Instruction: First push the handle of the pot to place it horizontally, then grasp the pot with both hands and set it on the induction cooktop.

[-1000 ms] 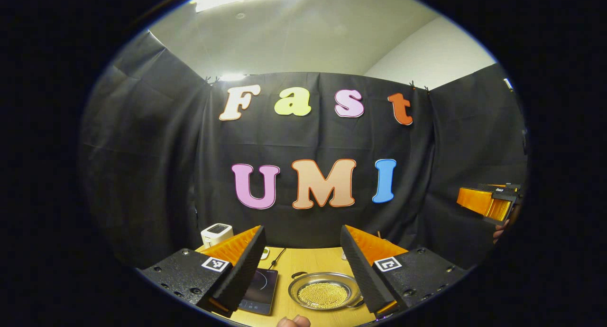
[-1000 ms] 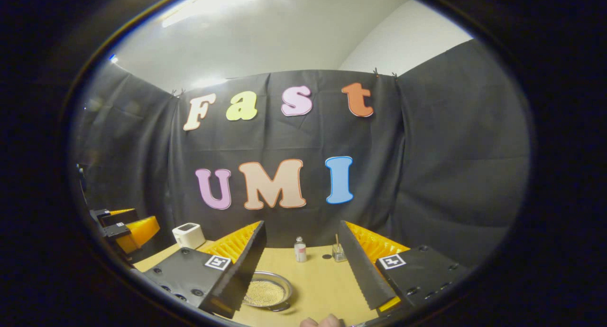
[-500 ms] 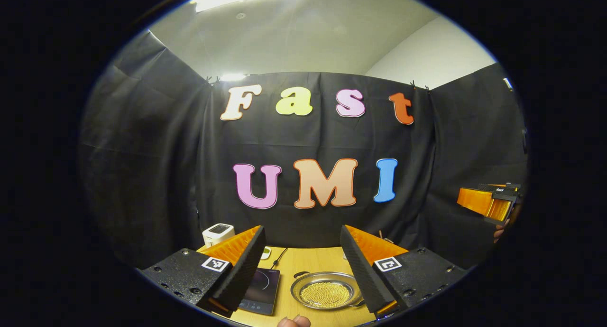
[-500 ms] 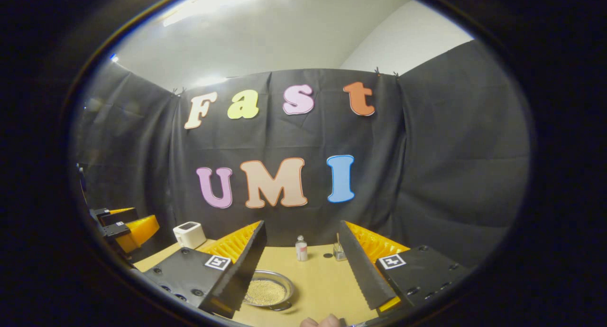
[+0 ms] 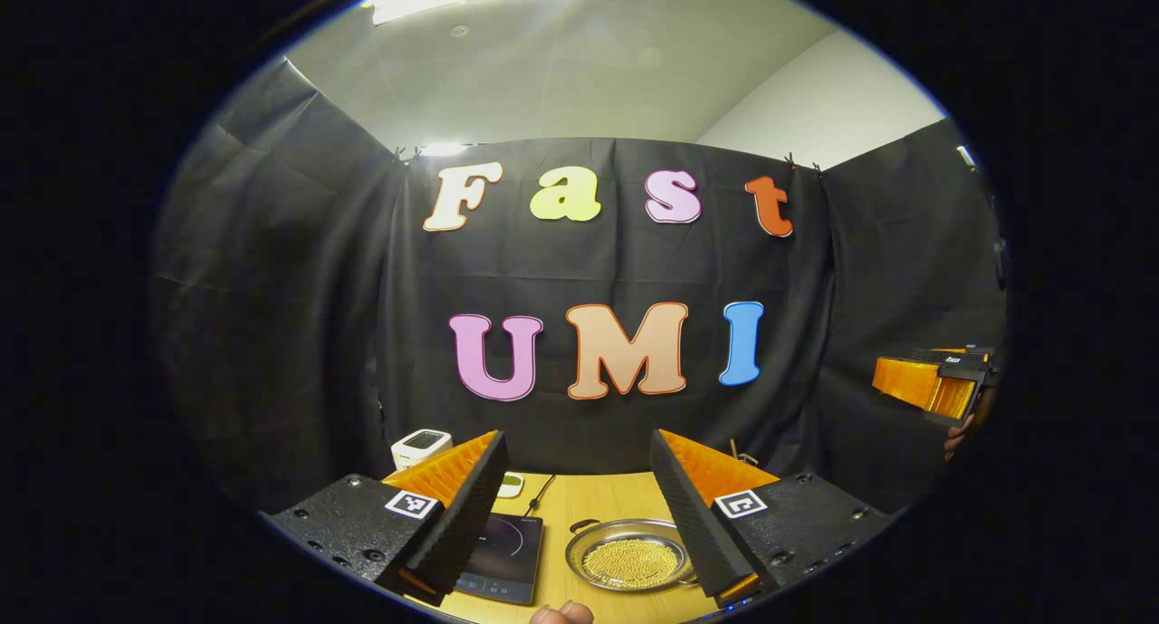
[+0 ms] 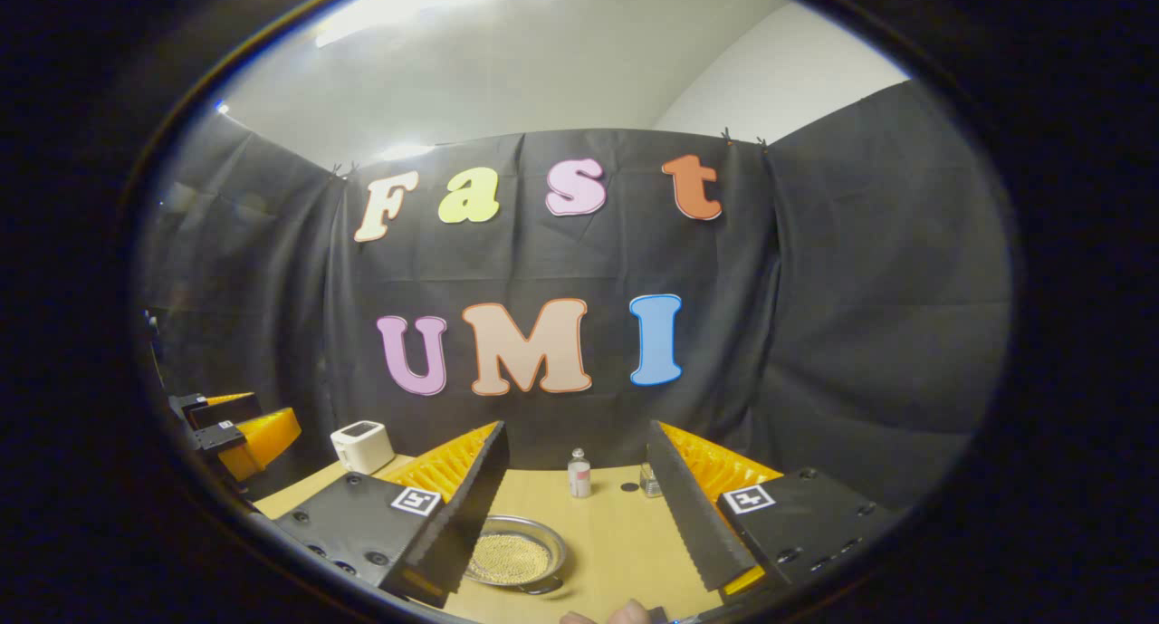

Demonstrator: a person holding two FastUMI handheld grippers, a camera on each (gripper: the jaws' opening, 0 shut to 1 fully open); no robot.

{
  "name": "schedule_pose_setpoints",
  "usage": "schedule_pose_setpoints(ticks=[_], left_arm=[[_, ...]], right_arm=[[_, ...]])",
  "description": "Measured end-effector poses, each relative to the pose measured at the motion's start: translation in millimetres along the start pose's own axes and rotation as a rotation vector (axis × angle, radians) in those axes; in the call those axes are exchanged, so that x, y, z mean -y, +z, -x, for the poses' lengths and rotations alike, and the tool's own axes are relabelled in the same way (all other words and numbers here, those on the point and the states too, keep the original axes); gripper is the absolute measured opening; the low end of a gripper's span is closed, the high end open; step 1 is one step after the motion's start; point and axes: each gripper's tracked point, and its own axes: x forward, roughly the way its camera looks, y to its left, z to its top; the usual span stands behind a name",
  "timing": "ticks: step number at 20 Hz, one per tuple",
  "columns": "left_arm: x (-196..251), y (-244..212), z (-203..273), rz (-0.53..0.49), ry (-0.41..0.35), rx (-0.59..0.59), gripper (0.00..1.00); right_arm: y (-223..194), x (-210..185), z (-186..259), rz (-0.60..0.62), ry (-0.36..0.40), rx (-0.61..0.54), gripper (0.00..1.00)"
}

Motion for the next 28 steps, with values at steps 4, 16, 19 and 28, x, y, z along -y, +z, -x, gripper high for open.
schedule_pose_setpoints(ticks=[4,16,19,28], left_arm=[[-9,-2,-2,0.003,0.001,0.002,0.95],[-16,-8,-15,0.0,0.006,-0.009,0.95],[-13,-16,-24,-0.004,0.026,-0.03,0.92],[26,-23,-80,-0.046,0.048,-0.056,0.92]], right_arm=[[-2,-9,-3,-0.002,0.0,-0.002,0.94],[-32,-17,-11,0.027,0.005,-0.065,0.03],[-50,-22,-25,0.034,0.066,-0.102,0.0],[-124,-21,-73,-0.058,0.246,-0.259,0.02]])
